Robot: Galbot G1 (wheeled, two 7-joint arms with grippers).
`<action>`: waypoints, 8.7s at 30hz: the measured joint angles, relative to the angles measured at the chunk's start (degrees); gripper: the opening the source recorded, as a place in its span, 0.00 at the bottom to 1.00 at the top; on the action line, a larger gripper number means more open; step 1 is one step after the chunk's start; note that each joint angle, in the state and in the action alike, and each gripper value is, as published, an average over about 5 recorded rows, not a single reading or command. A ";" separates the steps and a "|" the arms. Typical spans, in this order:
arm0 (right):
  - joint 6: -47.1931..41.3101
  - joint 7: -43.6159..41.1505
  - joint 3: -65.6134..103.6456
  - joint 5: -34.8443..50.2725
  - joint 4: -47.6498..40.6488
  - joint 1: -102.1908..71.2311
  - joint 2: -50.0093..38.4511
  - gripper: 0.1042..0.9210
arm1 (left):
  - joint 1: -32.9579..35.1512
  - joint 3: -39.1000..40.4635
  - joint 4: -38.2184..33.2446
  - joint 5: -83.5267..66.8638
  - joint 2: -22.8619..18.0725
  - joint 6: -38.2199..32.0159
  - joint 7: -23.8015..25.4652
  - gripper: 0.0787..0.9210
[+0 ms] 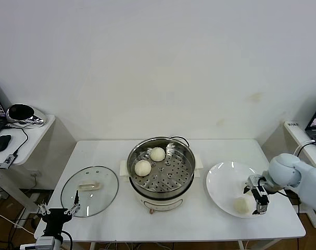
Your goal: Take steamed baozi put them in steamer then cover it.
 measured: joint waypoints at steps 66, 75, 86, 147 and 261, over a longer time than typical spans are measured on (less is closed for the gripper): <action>11.69 -1.34 -27.40 20.11 -3.09 47.28 28.55 0.57 | -1.12 -0.91 -0.95 -0.62 -0.25 -0.13 -0.35 0.88; 20.27 -0.19 -31.37 15.21 -3.80 46.66 37.57 0.57 | -1.06 -1.44 -0.94 -0.68 -0.77 -0.33 -0.53 0.88; 26.17 0.41 -33.47 10.98 -3.69 44.26 40.85 0.57 | -1.09 -1.46 -0.38 -0.64 -0.82 -0.72 -0.60 0.88; 2.40 -1.34 -20.80 5.67 3.77 36.78 3.01 0.88 | -2.75 0.76 0.68 0.07 1.33 -0.76 -0.52 0.88; -24.54 21.75 -31.65 39.48 -4.95 37.37 32.99 0.65 | -1.89 0.10 0.84 0.32 1.14 1.35 -0.35 0.88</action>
